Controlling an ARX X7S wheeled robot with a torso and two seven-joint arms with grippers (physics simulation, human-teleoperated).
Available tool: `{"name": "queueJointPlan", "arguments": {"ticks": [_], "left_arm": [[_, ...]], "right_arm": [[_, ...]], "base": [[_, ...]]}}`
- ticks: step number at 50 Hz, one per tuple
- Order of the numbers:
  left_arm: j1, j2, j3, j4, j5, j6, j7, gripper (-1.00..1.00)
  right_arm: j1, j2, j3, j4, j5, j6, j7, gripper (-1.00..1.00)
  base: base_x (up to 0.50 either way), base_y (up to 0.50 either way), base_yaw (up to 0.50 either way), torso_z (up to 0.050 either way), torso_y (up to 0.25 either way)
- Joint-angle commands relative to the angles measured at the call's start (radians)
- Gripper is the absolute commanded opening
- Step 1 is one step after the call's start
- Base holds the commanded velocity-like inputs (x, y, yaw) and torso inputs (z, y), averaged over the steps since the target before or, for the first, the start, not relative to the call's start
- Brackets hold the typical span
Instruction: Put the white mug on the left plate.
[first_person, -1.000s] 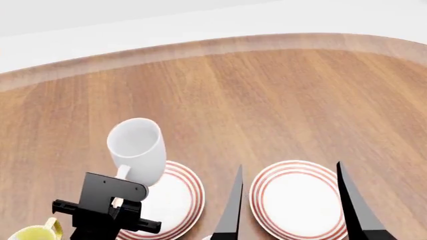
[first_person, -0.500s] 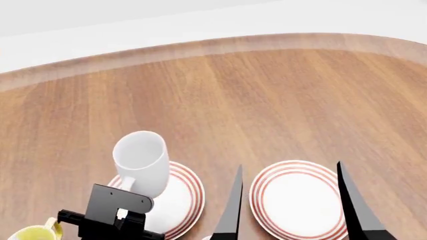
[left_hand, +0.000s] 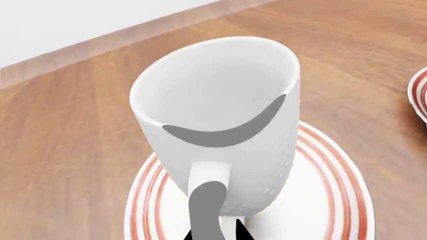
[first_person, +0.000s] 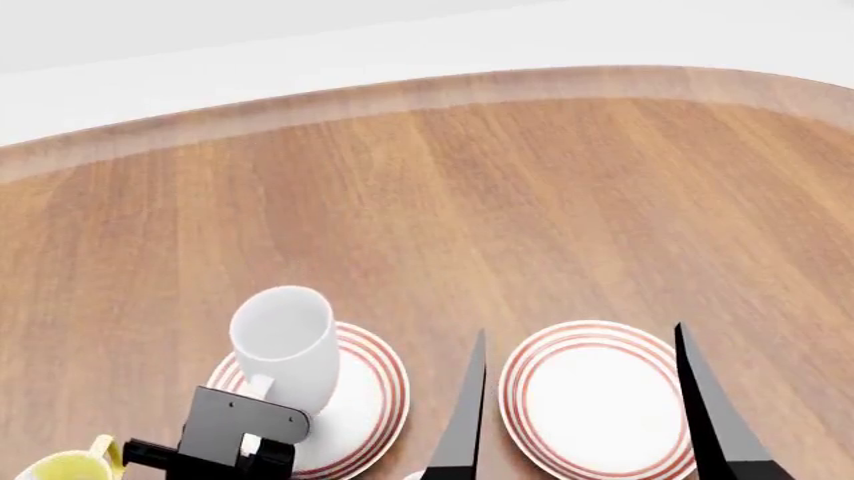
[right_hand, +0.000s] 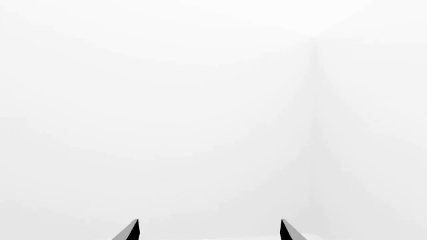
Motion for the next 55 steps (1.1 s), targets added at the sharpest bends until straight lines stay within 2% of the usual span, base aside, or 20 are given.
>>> {"name": "queueJointPlan", "arguments": {"ticks": [1, 14, 34, 49, 50, 55], "left_arm": [[-0.057, 0.029, 0.012, -0.149, -0.011, 0.077, -0.002, -1.00], [-0.091, 0.038, 0.102, -0.233, -0.092, 0.115, -0.014, -1.00], [-0.108, 0.040, 0.315, -0.323, -0.296, 0.186, -0.039, -1.00], [-0.112, 0.039, 0.352, -0.333, -0.336, 0.184, -0.043, -1.00], [-0.112, 0.039, 0.354, -0.332, -0.338, 0.182, -0.043, 1.00], [-0.116, 0.038, 0.361, -0.331, -0.347, 0.176, -0.043, 1.00]], "right_arm": [[-0.002, 0.000, 0.000, 0.000, -0.001, -0.001, 0.000, 1.00], [0.000, 0.000, 0.001, 0.000, 0.000, 0.004, 0.000, 1.00], [-0.001, 0.000, 0.003, 0.000, 0.000, -0.002, 0.000, 1.00], [-0.001, 0.000, 0.003, 0.000, 0.003, -0.004, 0.000, 1.00], [0.000, 0.000, 0.003, 0.000, 0.003, -0.003, 0.000, 1.00], [-0.002, 0.000, 0.004, 0.000, 0.004, -0.006, 0.000, 1.00]], "base": [[0.00, 0.00, 0.00, 0.000, 0.000], [0.00, 0.00, 0.00, 0.000, 0.001], [0.00, 0.00, 0.00, 0.000, 0.000], [0.00, 0.00, 0.00, 0.000, 0.001], [0.00, 0.00, 0.00, 0.000, 0.000], [0.00, 0.00, 0.00, 0.000, 0.000]]}}
